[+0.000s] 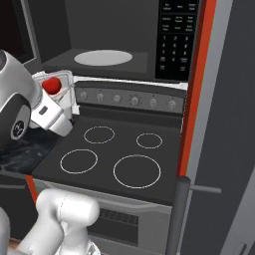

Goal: Place the tupperware containing the fish and tomato meal in the microwave. Close the microwave door and press the start button to reheat the meal.

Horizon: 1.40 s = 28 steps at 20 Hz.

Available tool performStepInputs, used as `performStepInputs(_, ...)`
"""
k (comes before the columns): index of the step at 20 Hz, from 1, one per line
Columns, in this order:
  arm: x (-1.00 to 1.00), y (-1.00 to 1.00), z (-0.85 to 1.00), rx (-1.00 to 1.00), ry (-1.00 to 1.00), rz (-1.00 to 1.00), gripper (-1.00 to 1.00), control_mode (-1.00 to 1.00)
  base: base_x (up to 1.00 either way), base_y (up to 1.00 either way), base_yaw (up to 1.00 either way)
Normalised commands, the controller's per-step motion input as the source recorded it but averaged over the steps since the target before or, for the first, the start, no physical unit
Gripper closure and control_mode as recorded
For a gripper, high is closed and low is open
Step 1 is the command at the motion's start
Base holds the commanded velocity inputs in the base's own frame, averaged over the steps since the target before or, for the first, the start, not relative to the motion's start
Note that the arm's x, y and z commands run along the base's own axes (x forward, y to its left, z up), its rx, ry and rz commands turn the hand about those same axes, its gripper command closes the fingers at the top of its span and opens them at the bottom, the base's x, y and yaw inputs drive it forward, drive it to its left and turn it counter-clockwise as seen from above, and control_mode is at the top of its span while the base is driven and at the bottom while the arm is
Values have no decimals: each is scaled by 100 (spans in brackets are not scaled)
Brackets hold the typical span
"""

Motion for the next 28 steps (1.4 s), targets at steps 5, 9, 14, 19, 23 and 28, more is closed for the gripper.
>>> performStepInputs(5, 1, 0, 52, 0, -13, 0, 100, -100, 0, 0, 0)
performStepInputs(9, 17, 0, 26, 0, -5, 0, 100, -100, 0, 0, 0)
performStepInputs(14, 34, 0, 4, 0, -2, 0, 100, -100, 0, 0, 0)
performStepInputs(19, 51, -1, 0, 0, -3, 0, 100, -100, 0, 0, 0)
performStepInputs(23, 56, -4, 0, 0, -6, 0, 100, -100, 0, 0, 0)
performStepInputs(28, 74, -1, 0, 0, -2, 0, 100, -100, 0, 0, 0)
